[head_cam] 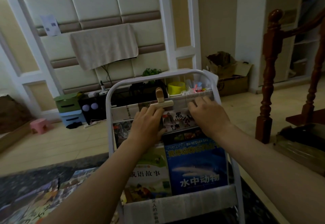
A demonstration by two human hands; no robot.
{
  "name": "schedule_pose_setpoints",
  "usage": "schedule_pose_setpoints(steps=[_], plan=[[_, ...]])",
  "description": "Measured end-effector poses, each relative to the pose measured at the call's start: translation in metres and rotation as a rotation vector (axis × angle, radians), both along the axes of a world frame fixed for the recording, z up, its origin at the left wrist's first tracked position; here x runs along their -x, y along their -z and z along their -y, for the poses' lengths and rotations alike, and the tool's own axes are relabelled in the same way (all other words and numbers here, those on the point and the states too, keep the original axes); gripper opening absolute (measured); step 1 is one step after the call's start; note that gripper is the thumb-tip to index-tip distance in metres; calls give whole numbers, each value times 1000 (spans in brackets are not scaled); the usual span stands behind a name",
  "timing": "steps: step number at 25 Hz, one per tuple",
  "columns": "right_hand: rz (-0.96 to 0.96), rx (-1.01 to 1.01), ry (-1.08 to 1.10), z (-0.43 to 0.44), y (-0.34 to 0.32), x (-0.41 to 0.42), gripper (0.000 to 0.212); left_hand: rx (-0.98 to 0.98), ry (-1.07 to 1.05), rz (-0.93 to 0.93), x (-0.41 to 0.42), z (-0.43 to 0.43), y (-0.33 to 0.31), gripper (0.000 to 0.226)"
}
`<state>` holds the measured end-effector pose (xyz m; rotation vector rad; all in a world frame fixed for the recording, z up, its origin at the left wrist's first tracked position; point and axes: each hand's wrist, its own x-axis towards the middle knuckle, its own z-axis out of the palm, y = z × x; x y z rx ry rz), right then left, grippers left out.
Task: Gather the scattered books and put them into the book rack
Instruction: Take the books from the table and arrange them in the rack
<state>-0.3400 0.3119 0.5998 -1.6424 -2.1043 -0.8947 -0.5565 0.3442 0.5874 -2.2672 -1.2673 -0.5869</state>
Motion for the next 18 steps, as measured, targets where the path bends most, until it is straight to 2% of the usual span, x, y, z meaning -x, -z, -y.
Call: schedule_pose_setpoints(steps=[4,9,18], plan=[[12,-34,-21,-3,2,-1,20,-29,-45,-64,-4,2,1,54],[-23,-59,-19,-6,3,-3,17,-69,-59,-58,-6,-1,4,52],[-21,-2,-21,-1,-3,-6,20,-7,-16,-42,-3,1,3,49]])
